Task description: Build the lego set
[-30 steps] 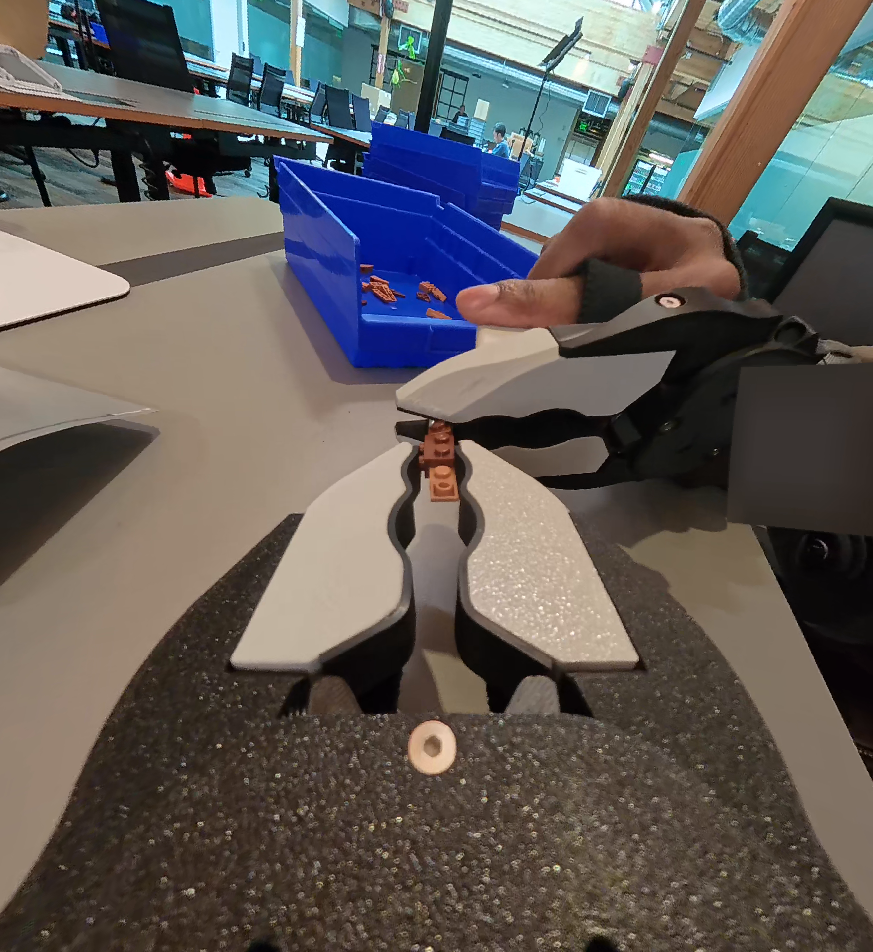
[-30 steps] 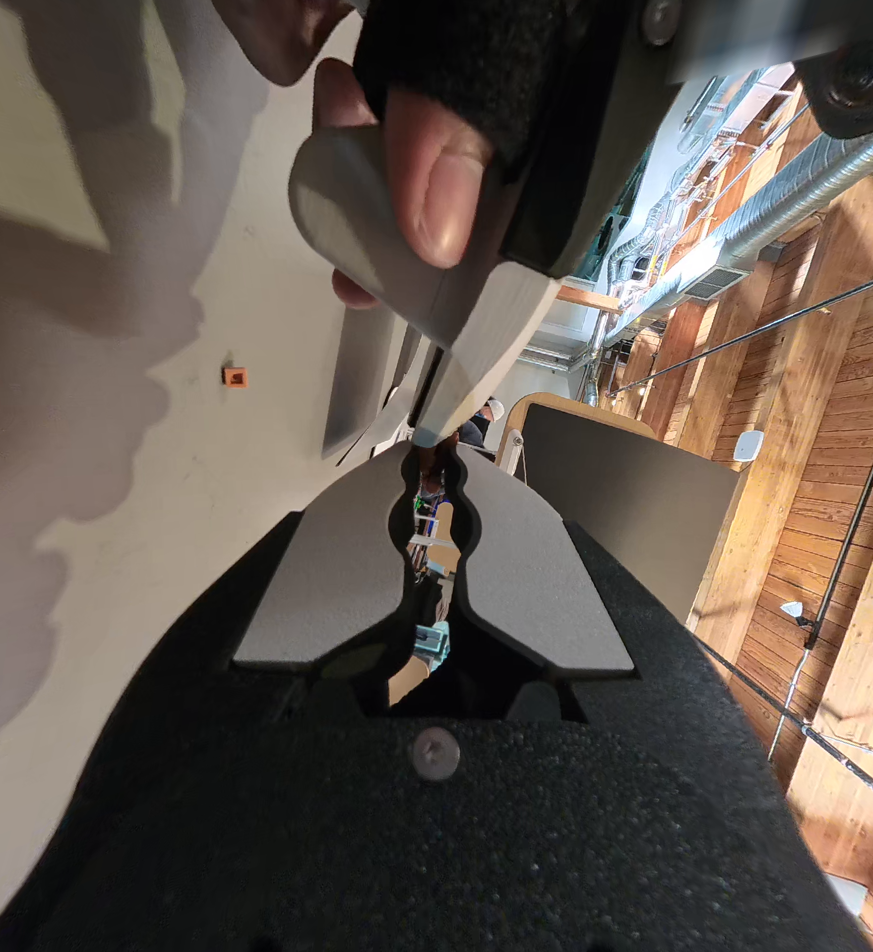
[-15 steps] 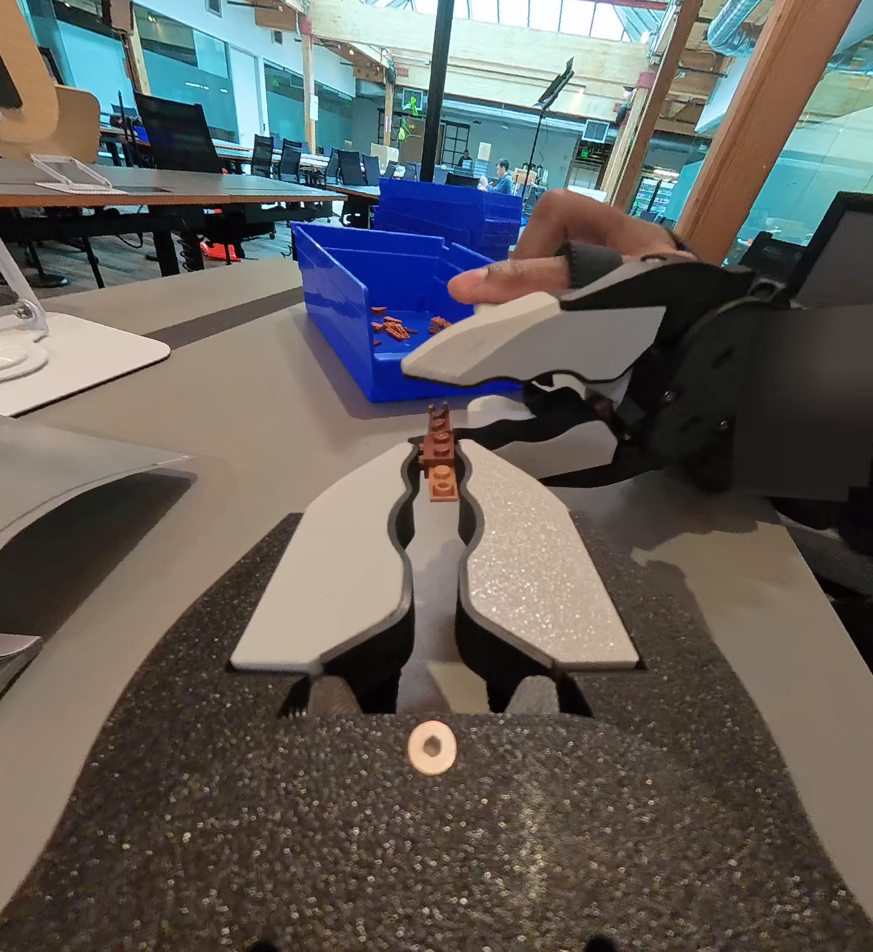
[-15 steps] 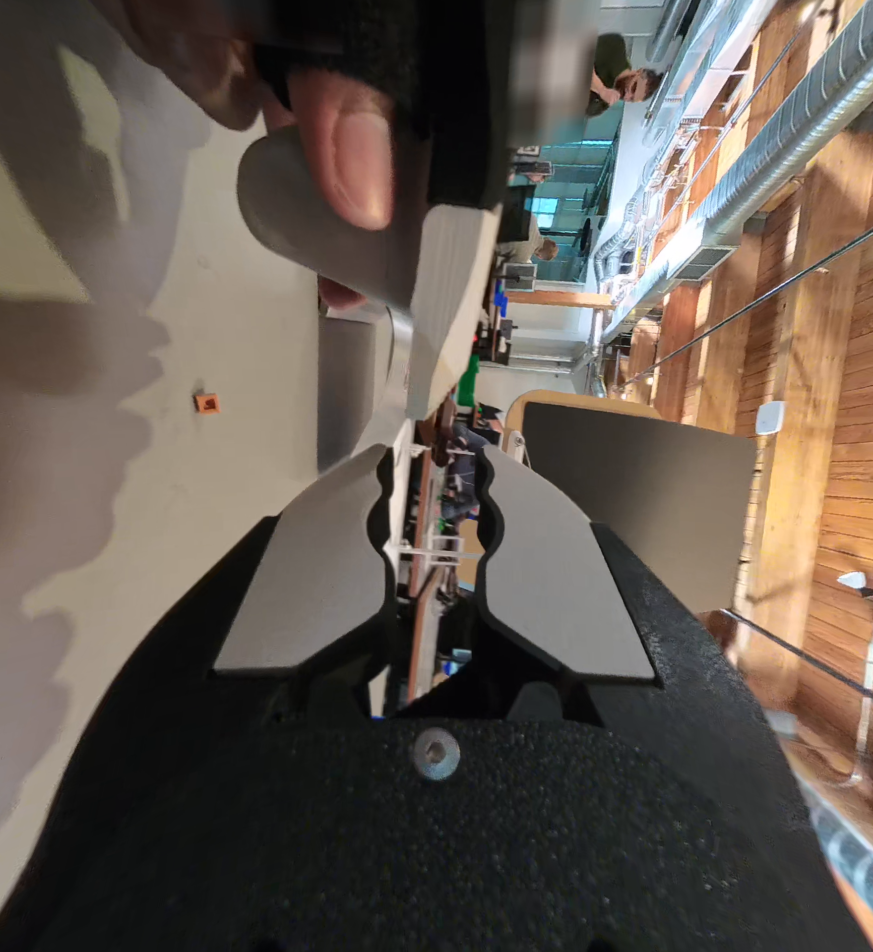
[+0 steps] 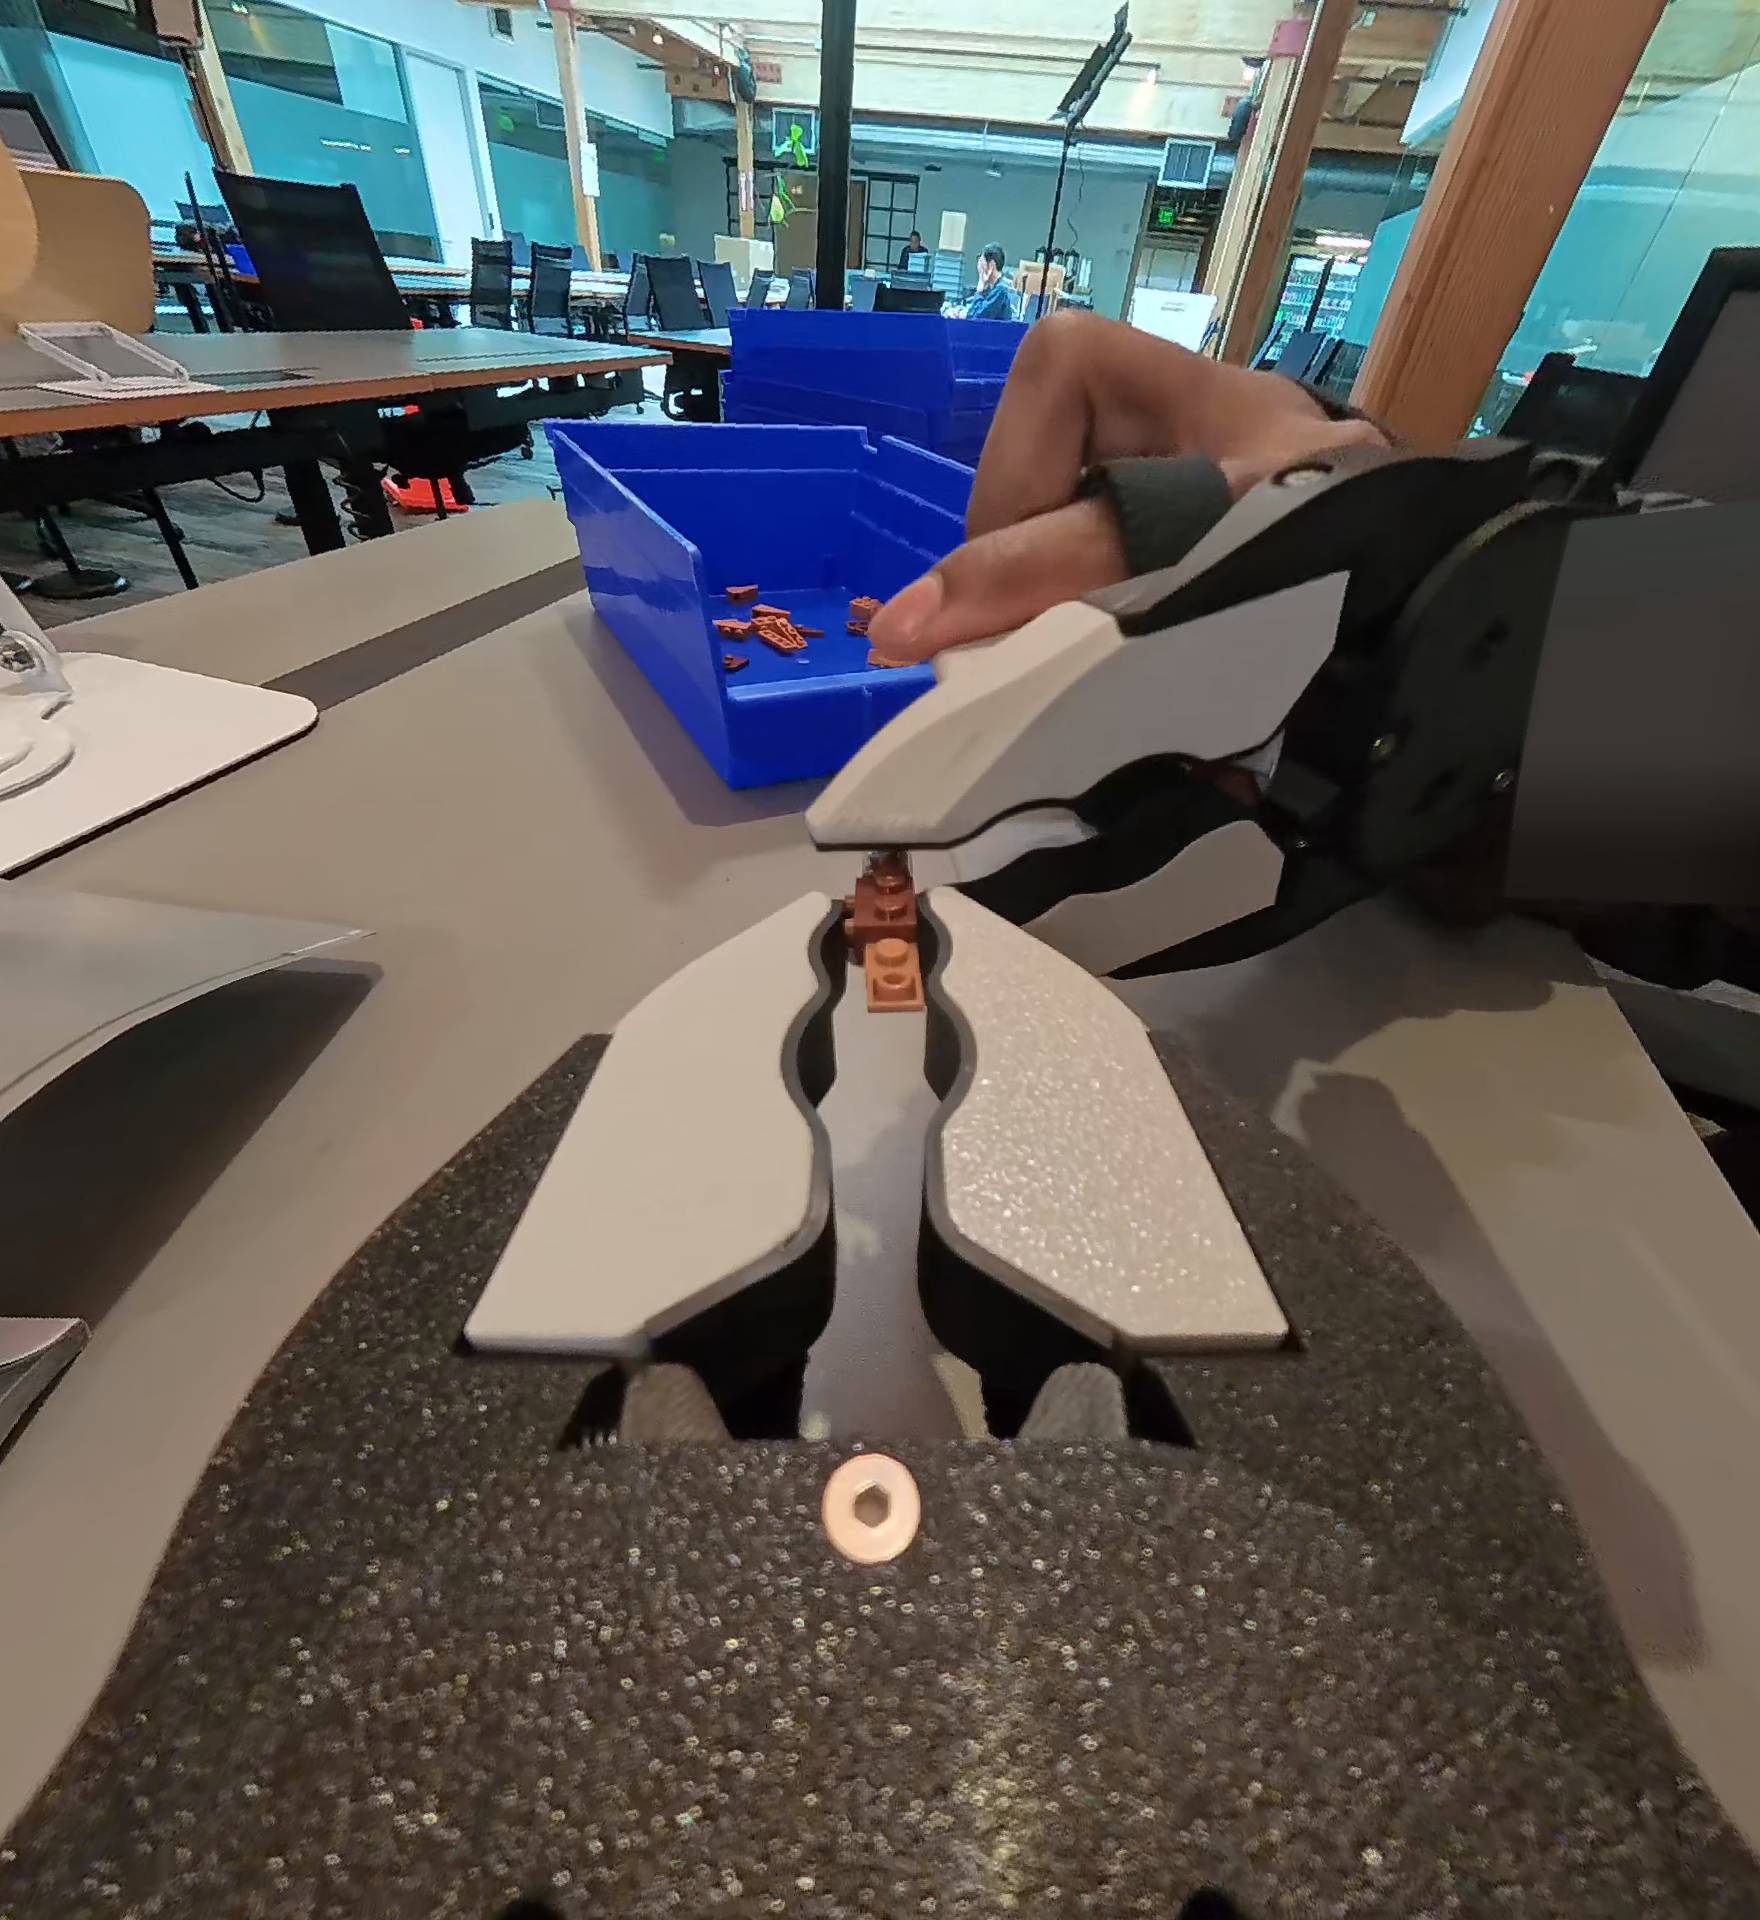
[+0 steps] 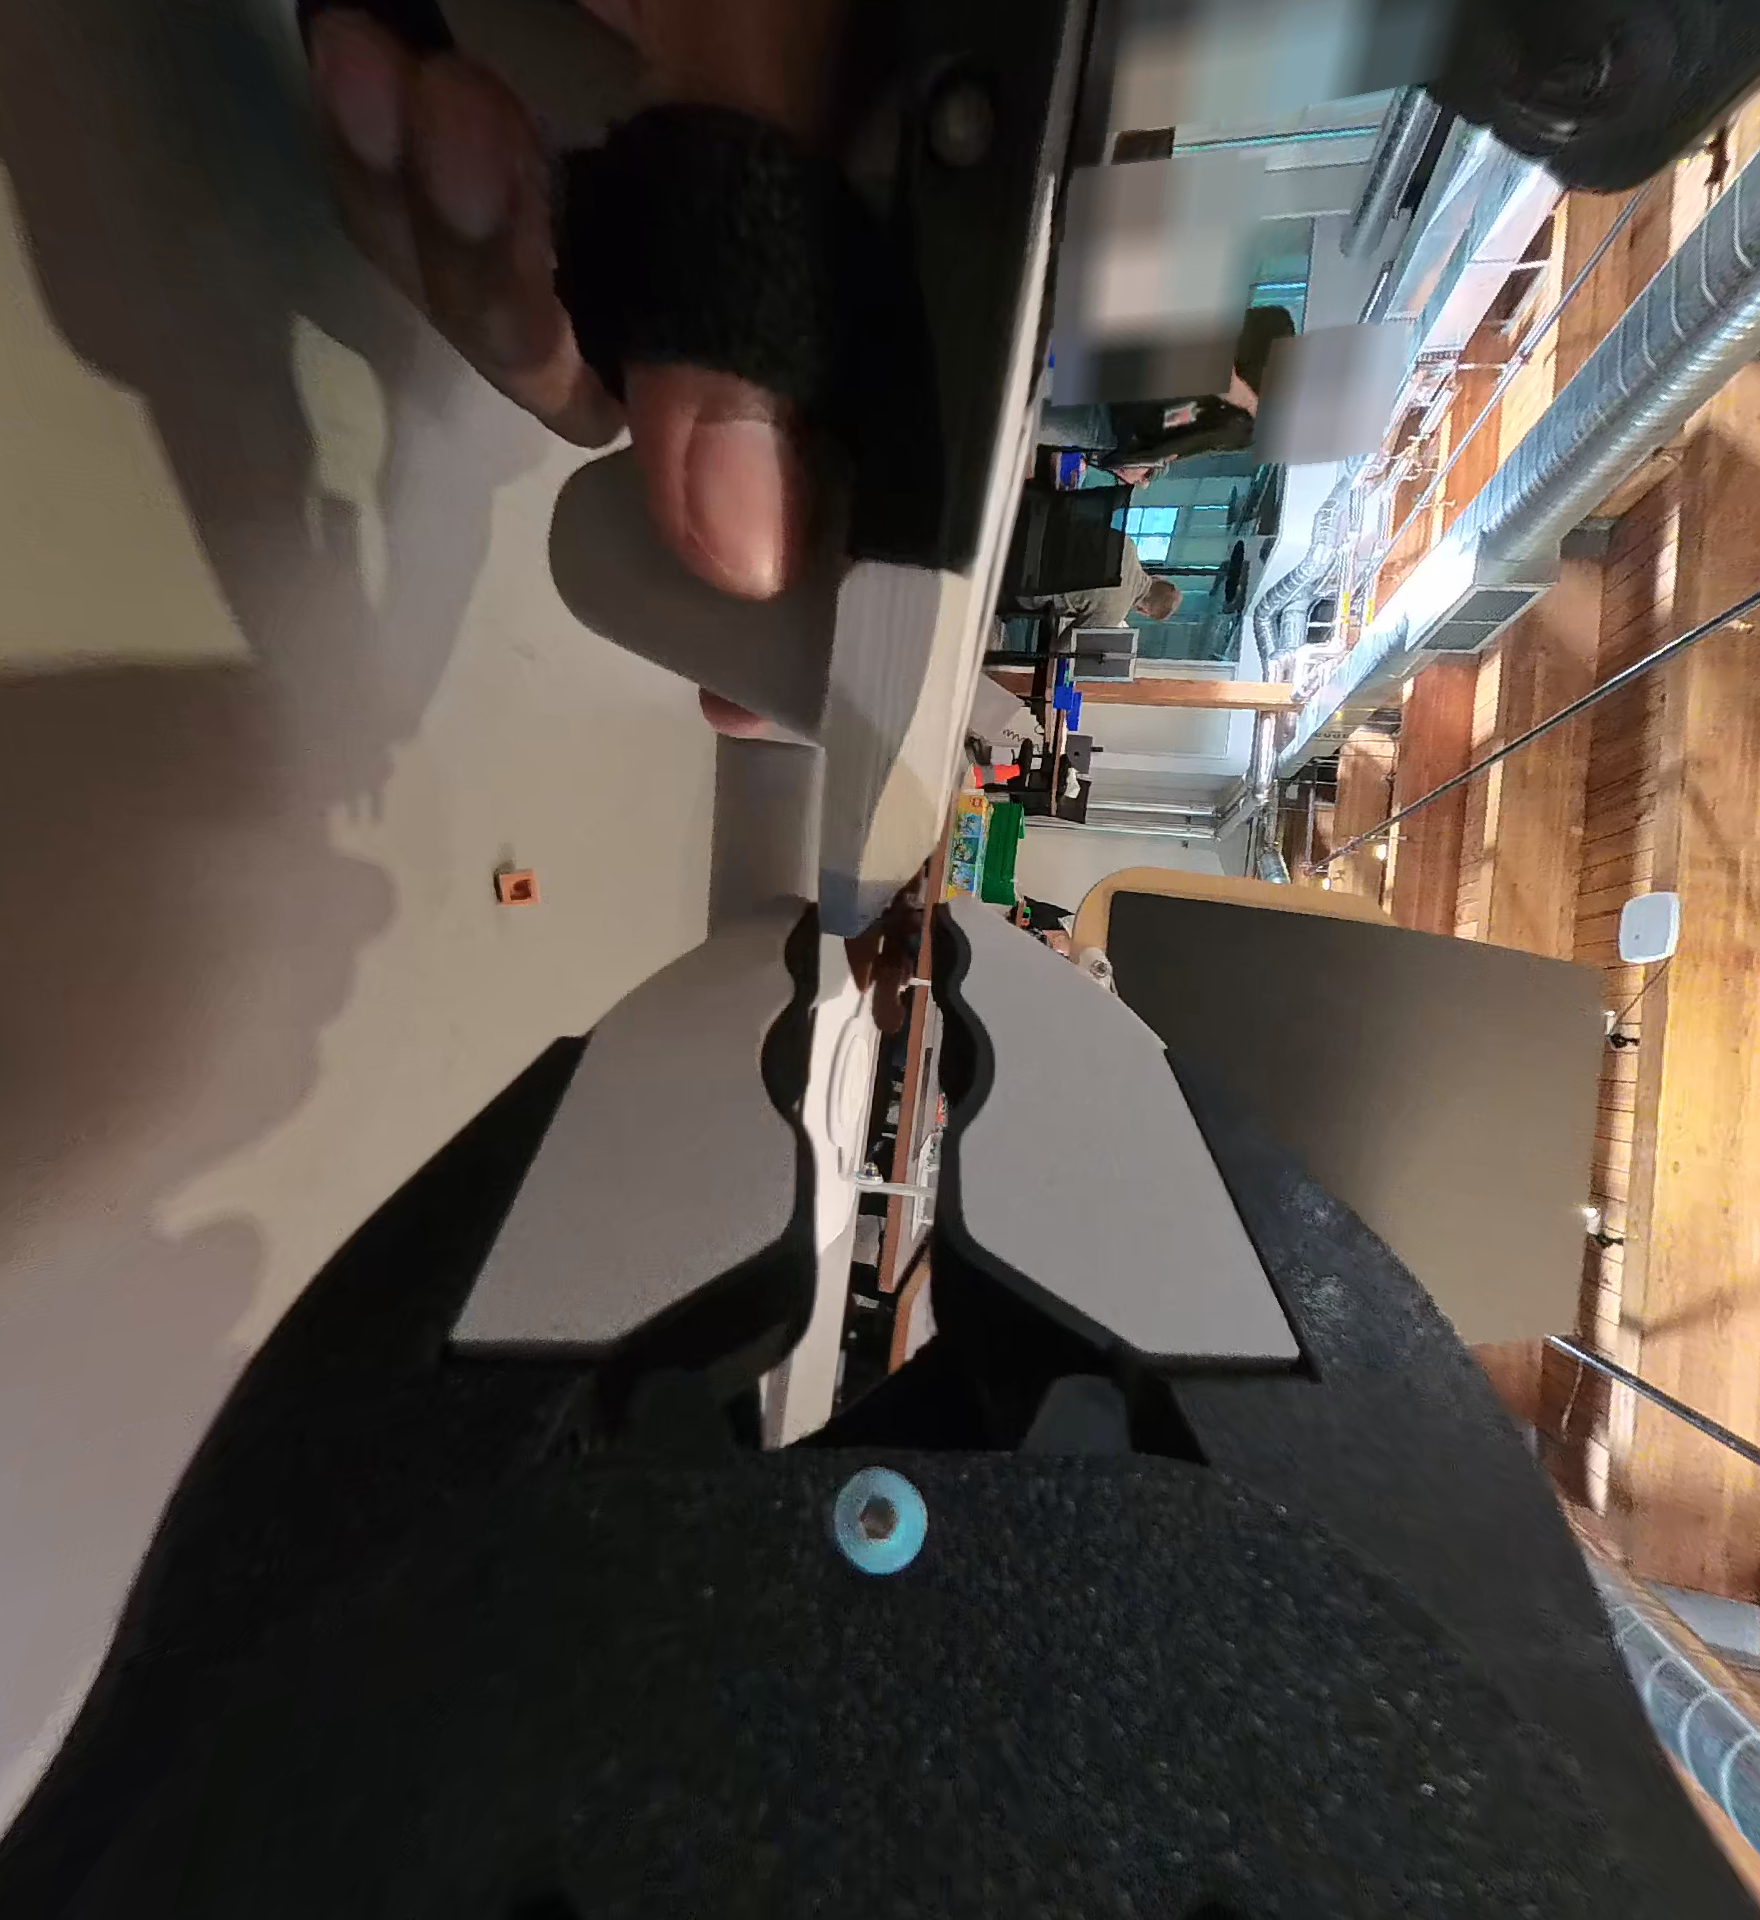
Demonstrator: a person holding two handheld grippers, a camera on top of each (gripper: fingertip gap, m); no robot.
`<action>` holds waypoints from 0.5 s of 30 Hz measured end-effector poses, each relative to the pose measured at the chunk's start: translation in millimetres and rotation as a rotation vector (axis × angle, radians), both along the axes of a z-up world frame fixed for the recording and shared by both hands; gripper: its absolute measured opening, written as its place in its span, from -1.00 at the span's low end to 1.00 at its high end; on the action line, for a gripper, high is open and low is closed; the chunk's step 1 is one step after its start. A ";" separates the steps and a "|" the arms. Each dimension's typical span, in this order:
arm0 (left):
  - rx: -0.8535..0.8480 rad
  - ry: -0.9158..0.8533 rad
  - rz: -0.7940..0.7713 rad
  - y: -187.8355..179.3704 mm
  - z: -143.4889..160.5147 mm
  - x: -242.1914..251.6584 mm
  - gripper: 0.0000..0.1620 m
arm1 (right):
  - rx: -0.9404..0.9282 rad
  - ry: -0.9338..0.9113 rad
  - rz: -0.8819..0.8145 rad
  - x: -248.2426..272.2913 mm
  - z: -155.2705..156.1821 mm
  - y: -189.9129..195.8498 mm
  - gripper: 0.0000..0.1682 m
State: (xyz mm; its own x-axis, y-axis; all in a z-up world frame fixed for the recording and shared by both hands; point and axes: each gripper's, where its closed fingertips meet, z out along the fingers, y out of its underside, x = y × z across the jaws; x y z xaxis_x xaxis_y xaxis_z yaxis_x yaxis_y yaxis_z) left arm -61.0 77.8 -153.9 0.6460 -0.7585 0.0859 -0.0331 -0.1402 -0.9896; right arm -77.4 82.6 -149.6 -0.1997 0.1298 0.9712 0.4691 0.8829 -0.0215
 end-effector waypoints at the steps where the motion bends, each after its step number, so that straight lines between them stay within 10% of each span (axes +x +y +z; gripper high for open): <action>1: 0.001 -0.005 0.003 0.2 0.9 -0.4 -0.85 | 0.011 0.001 -0.001 -0.2 0.0 0.1 -0.79; 15: -0.003 -0.059 0.022 0.8 6.3 -1.7 -0.85 | 0.084 0.016 -0.014 -1.5 5.7 1.2 -0.86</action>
State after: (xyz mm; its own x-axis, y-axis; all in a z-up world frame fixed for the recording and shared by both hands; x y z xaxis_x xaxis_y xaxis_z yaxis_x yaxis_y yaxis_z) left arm -62.6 78.6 -147.6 0.6564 -0.7438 0.1262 0.0281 -0.1431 -0.9893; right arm -79.0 83.8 -143.8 -0.1825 0.0506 0.9819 0.4821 0.8750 0.0445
